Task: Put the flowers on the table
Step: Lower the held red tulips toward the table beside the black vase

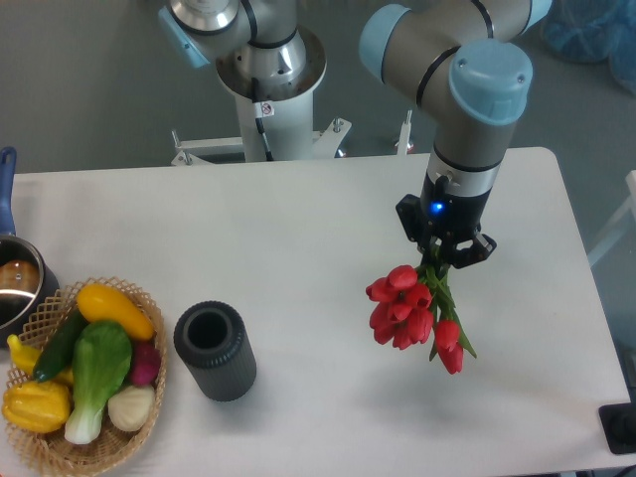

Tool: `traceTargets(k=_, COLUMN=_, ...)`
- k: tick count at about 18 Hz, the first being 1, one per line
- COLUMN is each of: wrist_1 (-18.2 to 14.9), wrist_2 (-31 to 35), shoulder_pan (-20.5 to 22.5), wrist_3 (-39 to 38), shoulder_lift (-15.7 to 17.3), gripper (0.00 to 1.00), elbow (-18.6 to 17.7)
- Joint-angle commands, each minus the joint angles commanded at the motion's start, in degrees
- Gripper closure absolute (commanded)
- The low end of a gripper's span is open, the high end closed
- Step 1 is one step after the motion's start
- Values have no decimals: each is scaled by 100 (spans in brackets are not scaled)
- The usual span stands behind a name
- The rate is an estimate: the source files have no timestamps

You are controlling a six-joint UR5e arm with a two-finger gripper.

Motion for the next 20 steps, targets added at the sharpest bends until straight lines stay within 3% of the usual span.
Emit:
traceTargets(k=13, wrist_1=123, wrist_2=255, shoulder_pan=-158, wrist_3=-9, shoulder_lift=-299, gripper=100, elbow=-299)
traceTargets(k=18, wrist_1=562, wrist_2=255, shoulder_pan=-211, wrist_3=-61, shoulder_lift=-325, gripper=98, elbow=-685)
traceTargets(k=20, wrist_1=580, wrist_2=237, shoulder_pan=-211, wrist_3=-62, shoulder_lift=-351, gripper=97, elbow=-695)
